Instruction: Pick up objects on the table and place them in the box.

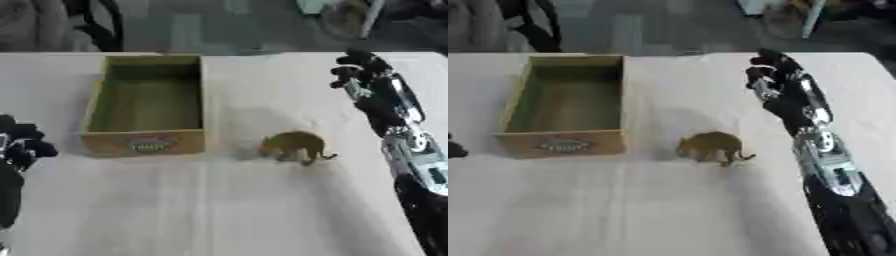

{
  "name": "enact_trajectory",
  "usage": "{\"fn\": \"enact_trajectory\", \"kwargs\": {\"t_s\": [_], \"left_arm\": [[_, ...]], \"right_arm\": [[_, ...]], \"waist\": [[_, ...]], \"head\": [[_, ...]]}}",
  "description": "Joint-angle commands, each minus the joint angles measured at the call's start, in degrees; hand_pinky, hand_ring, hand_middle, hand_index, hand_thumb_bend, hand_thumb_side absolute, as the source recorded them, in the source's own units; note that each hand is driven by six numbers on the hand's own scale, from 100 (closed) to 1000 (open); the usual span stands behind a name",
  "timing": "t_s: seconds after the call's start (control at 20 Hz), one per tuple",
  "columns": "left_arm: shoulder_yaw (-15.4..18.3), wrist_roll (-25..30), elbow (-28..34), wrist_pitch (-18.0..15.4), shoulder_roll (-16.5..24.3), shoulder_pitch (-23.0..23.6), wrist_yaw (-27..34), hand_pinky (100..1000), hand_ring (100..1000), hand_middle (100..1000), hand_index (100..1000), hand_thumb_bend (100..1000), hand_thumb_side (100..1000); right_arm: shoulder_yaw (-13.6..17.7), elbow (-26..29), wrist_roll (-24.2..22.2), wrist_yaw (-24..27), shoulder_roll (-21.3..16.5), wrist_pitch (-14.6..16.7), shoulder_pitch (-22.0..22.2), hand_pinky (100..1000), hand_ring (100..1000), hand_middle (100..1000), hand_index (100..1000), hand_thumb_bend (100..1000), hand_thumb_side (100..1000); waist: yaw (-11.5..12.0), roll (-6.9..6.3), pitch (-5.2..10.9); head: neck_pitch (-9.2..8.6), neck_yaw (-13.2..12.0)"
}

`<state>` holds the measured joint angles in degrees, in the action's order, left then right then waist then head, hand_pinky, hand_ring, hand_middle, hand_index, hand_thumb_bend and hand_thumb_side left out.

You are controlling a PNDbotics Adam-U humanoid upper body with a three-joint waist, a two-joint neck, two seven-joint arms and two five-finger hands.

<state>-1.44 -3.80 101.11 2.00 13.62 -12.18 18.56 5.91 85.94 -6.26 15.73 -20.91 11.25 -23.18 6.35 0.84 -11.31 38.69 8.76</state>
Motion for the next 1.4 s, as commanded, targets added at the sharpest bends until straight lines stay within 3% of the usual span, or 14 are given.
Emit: {"fn": "enact_trajectory", "kwargs": {"t_s": [0.05, 0.6, 1.1, 1.4], "left_arm": [[0.6, 0.1, 0.7, -0.1, 1.1, -0.7, 0.2, 559, 504, 510, 599, 226, 612], [0.5, 0.2, 0.7, 0.0, 1.2, -0.6, 0.2, 559, 505, 510, 599, 226, 612], [0.3, 0.4, 0.6, 0.0, 1.3, -0.6, 0.1, 559, 505, 510, 598, 227, 612], [0.2, 0.4, 0.6, 0.1, 1.3, -0.6, 0.1, 559, 505, 510, 598, 227, 612]], "right_arm": [[0.2, 1.4, -0.2, -0.6, -1.4, 0.2, -0.9, 634, 734, 714, 825, 219, 214], [-0.5, 1.8, -3.4, -4.6, -4.3, 1.4, -1.5, 644, 749, 732, 843, 233, 204], [-4.2, 0.4, -14.1, -15.5, -11.4, 6.2, -4.2, 719, 848, 793, 872, 301, 283], [-5.8, -2.0, -19.4, -26.4, -13.2, 8.3, -6.1, 775, 891, 828, 887, 382, 362]], "waist": [[0.0, 0.02, 0.70], [0.2, 0.14, 0.83], [0.6, 0.50, 1.07], [0.6, 0.51, 1.19]], "head": [[0.03, 0.2], [0.17, 0.4], [0.39, 0.8], [0.43, 0.9]]}}
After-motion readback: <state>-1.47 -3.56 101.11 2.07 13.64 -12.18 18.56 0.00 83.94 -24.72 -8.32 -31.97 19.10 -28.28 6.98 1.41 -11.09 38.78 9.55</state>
